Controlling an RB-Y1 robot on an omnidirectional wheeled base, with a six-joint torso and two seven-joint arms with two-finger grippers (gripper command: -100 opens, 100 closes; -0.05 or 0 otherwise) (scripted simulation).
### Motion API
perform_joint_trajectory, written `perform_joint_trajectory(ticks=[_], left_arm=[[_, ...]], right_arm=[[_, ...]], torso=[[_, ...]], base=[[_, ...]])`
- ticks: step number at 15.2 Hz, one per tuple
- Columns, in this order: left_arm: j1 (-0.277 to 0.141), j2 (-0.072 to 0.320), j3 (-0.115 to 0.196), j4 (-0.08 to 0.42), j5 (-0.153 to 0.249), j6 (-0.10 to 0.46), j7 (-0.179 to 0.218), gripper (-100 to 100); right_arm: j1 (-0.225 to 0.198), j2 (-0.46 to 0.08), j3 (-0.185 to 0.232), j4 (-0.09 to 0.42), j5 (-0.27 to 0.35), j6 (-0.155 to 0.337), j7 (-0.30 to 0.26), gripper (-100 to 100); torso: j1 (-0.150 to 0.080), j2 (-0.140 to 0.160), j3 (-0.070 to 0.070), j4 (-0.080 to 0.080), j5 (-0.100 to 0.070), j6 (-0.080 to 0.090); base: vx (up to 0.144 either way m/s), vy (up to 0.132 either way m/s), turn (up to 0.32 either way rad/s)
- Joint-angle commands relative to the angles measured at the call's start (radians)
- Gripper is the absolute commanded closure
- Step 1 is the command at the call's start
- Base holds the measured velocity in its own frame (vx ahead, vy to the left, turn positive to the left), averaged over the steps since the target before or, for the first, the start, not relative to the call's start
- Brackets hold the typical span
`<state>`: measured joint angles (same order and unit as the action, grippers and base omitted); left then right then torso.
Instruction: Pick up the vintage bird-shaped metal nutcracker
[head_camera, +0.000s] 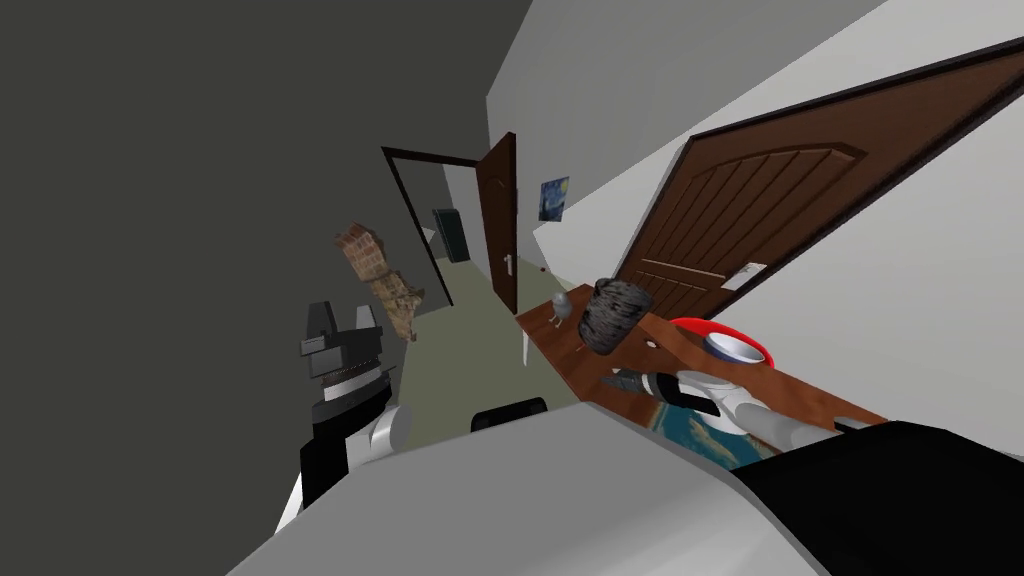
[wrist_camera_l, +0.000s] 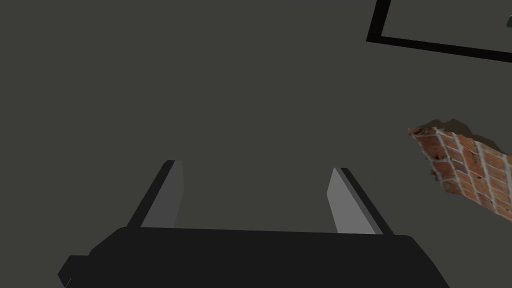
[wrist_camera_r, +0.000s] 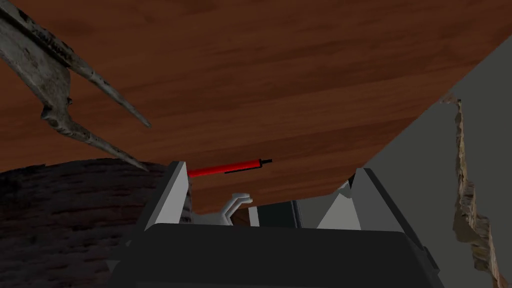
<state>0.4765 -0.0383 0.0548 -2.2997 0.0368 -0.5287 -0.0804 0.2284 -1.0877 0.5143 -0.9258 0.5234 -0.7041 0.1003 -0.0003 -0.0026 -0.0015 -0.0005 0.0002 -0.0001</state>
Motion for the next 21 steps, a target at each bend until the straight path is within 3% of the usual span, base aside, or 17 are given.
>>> perform_joint_trajectory(ticks=[1, 3, 6, 10, 11, 12, 14, 15, 17, 18, 20, 21], left_arm=[[0.0, 0.0, 0.0, 0.0, 0.0, 0.0, 0.0, 0], [0.0, 0.0, 0.0, 0.0, 0.0, 0.0, 0.0, 0], [0.0, 0.0, 0.0, 0.0, 0.0, 0.0, 0.0, 0], [0.0, 0.0, 0.0, 0.0, 0.0, 0.0, 0.0, 0], [0.0, 0.0, 0.0, 0.0, 0.0, 0.0, 0.0, 0], [0.0, 0.0, 0.0, 0.0, 0.0, 0.0, 0.0, 0], [0.0, 0.0, 0.0, 0.0, 0.0, 0.0, 0.0, 0], [0.0, 0.0, 0.0, 0.0, 0.0, 0.0, 0.0, 0], [0.0, 0.0, 0.0, 0.0, 0.0, 0.0, 0.0, 0], [0.0, 0.0, 0.0, 0.0, 0.0, 0.0, 0.0, 0], [0.0, 0.0, 0.0, 0.0, 0.0, 0.0, 0.0, 0], [0.0, 0.0, 0.0, 0.0, 0.0, 0.0, 0.0, 0]], right_arm=[[0.019, -0.029, 0.004, -0.023, 0.001, 0.019, -0.011, -100], [0.013, -0.056, 0.044, 0.046, 0.026, 0.016, -0.008, -100], [0.012, -0.066, 0.063, 0.076, 0.037, 0.015, -0.007, -100], [0.017, -0.084, 0.135, 0.176, 0.077, 0.009, -0.004, -100], [0.017, -0.084, 0.135, 0.176, 0.077, 0.009, -0.004, -100], [0.009, -0.079, 0.129, 0.161, 0.075, 0.016, -0.01, -100], [0.029, -0.046, 0.075, 0.206, 0.103, -0.007, 0.014, -100], [0.029, -0.046, 0.075, 0.206, 0.103, -0.007, 0.014, -100], [0.051, -0.012, 0.02, 0.244, 0.13, -0.028, 0.038, -100], [0.051, -0.012, 0.018, 0.244, 0.13, -0.028, 0.038, -100], [0.072, 0.022, -0.035, 0.283, 0.156, -0.048, 0.061, -100], [0.072, 0.022, -0.038, 0.283, 0.156, -0.048, 0.061, -100]], torso=[[0.0, 0.0, 0.0, 0.0, 0.0, 0.0], [0.0, 0.001, 0.0, 0.0, 0.0, 0.0], [0.0, 0.0, 0.0, 0.0, 0.0, 0.0], [0.0, 0.001, 0.0, 0.0, 0.0, 0.0], [0.0, 0.001, 0.0, 0.0, 0.0, 0.0], [0.0, 0.001, 0.001, 0.0, 0.0, 0.0], [0.001, 0.001, 0.001, 0.0, 0.0, 0.001], [0.002, 0.001, 0.001, 0.0, 0.0, 0.0], [0.002, 0.001, 0.0, 0.0, 0.0, 0.001], [0.002, 0.0, 0.0, 0.0, 0.0, 0.0], [0.002, 0.0, 0.0, 0.0, 0.0, 0.001], [0.002, 0.0, 0.0, 0.0, 0.0, 0.0]], base=[[0.02, -0.022, 0.055], [0.024, -0.014, 0.163], [0.023, -0.021, 0.15], [0.019, -0.022, 0.162], [0.013, -0.031, 0.155], [0.006, -0.02, 0.046], [0.016, -0.003, 0.082], [0.025, 0.003, 0.085], [0.029, 0.0, 0.093], [0.028, 0.0, 0.073], [0.027, 0.001, 0.08], [0.026, 0.001, 0.073]])
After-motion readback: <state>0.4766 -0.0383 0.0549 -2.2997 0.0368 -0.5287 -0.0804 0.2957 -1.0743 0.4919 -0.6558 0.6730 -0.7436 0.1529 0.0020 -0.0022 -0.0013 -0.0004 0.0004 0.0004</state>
